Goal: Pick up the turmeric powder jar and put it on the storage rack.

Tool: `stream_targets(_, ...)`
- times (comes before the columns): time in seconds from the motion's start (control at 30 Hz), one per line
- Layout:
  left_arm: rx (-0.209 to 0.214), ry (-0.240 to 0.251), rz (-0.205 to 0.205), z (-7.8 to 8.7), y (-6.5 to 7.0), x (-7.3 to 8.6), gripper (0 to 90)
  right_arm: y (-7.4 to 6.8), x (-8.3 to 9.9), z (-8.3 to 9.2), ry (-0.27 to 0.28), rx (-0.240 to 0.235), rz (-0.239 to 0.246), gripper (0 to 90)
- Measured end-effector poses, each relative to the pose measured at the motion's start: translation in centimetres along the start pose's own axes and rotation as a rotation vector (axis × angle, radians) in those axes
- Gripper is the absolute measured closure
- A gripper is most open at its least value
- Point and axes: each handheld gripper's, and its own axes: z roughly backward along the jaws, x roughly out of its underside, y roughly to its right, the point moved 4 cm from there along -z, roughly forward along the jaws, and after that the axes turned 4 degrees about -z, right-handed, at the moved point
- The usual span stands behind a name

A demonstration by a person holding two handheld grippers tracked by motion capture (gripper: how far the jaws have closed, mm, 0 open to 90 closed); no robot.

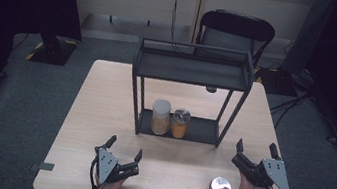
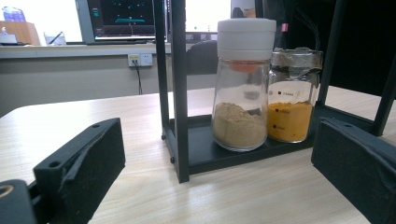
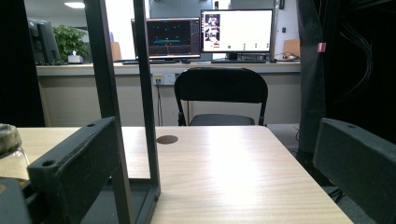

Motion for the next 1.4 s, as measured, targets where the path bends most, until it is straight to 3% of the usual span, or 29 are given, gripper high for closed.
stream_targets(0.8,0.004,-0.003,-0.004,0.0,0.0,0.0,2.2,0.5,3.8,-0.3,-0.076,0.021,-0.010,0.2)
stream_targets(1.4,0.005,-0.004,-0.004,0.0,0.0,-0.1,2.2,0.5,3.9,-0.3,-0.091,0.018,0.001,0.3)
